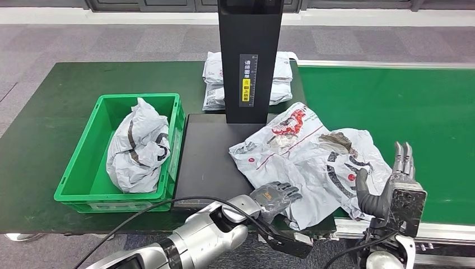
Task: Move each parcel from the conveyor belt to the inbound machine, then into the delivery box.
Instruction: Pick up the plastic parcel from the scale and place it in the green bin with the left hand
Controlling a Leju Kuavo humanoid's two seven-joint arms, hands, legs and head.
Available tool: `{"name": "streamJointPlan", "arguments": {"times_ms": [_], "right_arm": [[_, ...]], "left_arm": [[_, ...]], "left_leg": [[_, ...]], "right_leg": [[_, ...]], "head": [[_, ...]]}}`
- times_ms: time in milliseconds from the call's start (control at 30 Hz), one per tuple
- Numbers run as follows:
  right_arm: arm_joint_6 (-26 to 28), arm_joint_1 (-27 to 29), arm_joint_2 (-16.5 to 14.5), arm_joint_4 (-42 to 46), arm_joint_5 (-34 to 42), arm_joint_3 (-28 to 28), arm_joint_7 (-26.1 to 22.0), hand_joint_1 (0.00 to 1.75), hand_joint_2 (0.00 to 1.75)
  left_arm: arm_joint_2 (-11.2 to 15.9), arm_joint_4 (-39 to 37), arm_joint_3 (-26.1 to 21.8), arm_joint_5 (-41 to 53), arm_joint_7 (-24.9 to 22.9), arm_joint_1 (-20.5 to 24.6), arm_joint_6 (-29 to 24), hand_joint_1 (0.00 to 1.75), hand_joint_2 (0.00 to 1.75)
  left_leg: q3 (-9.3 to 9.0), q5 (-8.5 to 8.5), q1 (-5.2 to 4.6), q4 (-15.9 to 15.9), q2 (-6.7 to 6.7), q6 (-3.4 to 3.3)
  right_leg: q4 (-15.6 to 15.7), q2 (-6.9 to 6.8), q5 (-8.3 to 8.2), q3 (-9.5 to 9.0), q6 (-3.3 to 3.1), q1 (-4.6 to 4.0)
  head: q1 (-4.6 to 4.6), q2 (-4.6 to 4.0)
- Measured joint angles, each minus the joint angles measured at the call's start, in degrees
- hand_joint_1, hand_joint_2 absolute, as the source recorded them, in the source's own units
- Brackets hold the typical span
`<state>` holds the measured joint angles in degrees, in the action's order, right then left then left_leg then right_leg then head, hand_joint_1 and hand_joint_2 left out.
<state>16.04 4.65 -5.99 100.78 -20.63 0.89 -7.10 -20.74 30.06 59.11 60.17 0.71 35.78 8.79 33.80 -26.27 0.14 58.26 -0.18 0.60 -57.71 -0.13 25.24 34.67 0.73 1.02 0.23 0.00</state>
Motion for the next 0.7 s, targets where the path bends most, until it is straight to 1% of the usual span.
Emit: {"name": "streamJointPlan", "arguments": {"times_ms": [167,533,700], "right_arm": [[0.0,-1.1,0.1,-1.9,0.5,-0.1,-0.4,0.00,1.75],[0.0,-1.9,0.2,-3.7,0.5,-0.2,-0.5,0.00,1.75],[-0.2,-2.2,0.2,-4.0,0.4,-0.2,-0.4,0.00,1.75]], "left_arm": [[-0.1,-1.2,0.3,-4.4,-1.3,0.2,-1.8,1.75,1.75],[-0.4,-2.6,0.4,-5.2,-1.7,1.0,-2.3,1.75,1.75],[-0.4,-3.5,0.3,-6.4,-2.6,1.2,-3.6,1.75,1.75]], "left_leg": [[0.00,0.00,0.00,0.0,-0.01,0.00],[0.00,0.00,0.01,0.0,-0.02,0.00],[0.01,0.01,0.00,0.0,-0.02,0.00]], "right_leg": [[0.0,0.00,0.00,0.00,0.00,0.00],[0.0,-0.01,0.00,-0.01,0.00,-0.01],[0.0,-0.02,0.00,-0.01,0.00,-0.01]], "head": [[-0.01,0.00],[-0.01,0.00],[-0.01,0.00]]}}
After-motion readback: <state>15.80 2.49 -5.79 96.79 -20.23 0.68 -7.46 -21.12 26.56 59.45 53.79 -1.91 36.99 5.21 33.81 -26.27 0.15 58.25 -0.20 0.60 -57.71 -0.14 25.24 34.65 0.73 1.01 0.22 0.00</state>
